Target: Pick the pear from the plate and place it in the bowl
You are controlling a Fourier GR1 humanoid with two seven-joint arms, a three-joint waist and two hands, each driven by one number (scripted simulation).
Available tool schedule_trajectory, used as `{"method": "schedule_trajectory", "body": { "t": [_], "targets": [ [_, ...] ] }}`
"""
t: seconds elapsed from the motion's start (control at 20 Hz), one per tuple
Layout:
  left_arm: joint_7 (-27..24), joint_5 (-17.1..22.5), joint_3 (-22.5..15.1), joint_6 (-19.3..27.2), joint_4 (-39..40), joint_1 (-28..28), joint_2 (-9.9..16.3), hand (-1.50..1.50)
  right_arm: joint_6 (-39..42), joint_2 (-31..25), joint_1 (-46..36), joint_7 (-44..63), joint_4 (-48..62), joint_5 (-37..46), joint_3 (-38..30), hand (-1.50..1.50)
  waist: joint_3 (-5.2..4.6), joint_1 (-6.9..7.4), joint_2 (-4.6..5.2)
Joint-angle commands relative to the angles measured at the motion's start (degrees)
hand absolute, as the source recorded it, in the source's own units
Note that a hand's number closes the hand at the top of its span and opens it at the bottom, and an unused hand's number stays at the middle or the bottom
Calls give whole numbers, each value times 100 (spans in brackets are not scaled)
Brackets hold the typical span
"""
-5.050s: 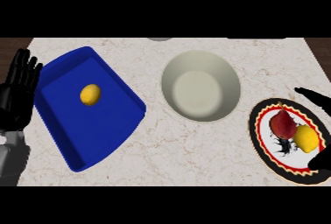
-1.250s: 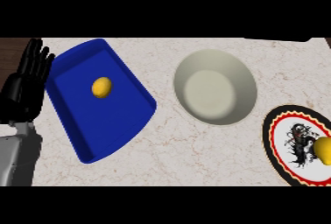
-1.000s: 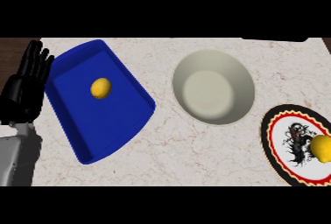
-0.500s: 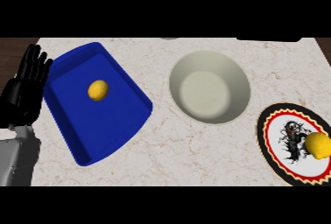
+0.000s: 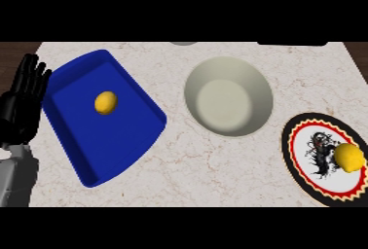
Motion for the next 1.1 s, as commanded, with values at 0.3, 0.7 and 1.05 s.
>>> {"method": "schedule_trajectory", "body": {
  "t": [0.3,0.7,1.05],
  "targets": [
    [4,-145,-18,150,-26,48,-41,0,950,1560,-209,773,-684,-267,596,150,2,-200,-40],
    [275,0,113,104,-356,227,42,0,413,2457,860,1705,-1848,-289,1015,150,8,-193,-28],
    [42,-37,43,21,-370,357,-52,0,-521,3173,1465,2939,-2032,211,1210,150,6,-167,-18]
  ]
}}
